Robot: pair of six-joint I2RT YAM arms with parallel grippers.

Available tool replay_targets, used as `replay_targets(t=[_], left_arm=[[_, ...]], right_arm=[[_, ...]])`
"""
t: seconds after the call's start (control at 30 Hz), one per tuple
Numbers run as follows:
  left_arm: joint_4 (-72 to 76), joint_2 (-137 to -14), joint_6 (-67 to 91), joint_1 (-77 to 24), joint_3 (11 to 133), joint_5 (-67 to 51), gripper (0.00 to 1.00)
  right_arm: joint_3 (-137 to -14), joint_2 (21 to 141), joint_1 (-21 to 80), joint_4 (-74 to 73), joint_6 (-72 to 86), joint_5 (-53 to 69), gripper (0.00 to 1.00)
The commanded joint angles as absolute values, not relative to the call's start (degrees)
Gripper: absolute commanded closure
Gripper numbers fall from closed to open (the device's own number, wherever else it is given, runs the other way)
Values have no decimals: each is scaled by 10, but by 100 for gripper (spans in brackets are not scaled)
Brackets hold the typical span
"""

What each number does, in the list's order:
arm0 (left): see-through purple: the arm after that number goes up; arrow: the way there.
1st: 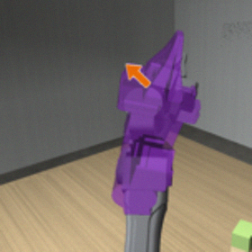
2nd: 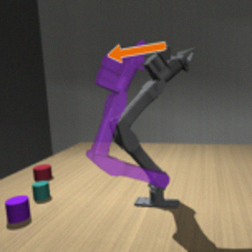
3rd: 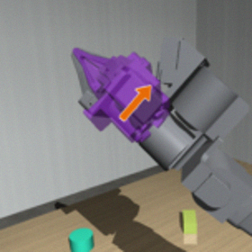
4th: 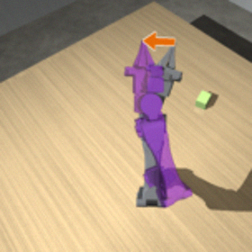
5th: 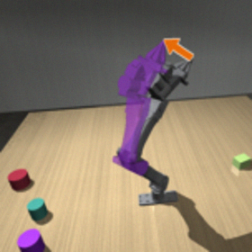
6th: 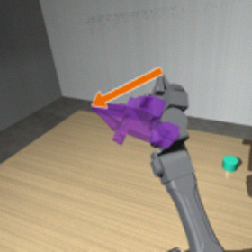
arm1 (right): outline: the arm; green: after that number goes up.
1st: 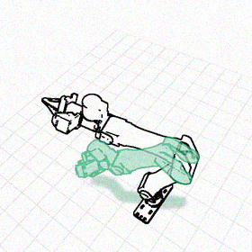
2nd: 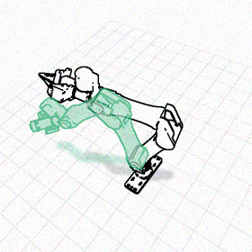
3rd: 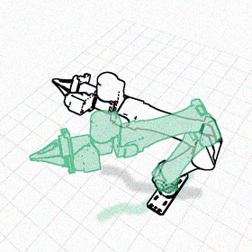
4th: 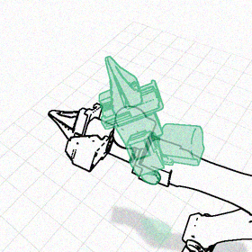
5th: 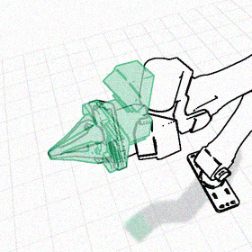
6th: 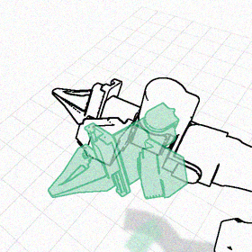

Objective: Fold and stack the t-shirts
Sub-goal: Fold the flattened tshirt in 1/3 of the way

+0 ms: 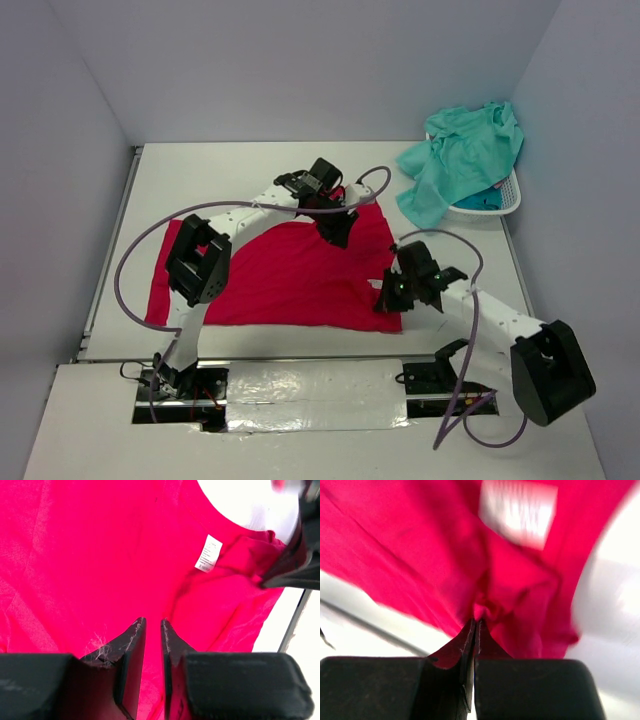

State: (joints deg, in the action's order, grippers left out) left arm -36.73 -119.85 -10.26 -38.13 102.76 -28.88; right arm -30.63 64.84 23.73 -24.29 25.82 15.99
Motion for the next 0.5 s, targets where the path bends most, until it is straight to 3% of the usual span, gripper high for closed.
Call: replay_targets(t=[0.0, 0.23, 0.47], left_arm=[[-352, -1204, -93, -383, 1036, -305, 70], [-352, -1223, -119, -442, 1043, -287, 68], [-390, -1242, -156, -511, 1007, -320, 59]], right_arm=[[-252, 589, 266, -261, 344, 176, 100], [-196, 518, 277, -309, 402, 173, 100], [-183, 488, 276, -323, 413, 130, 100]])
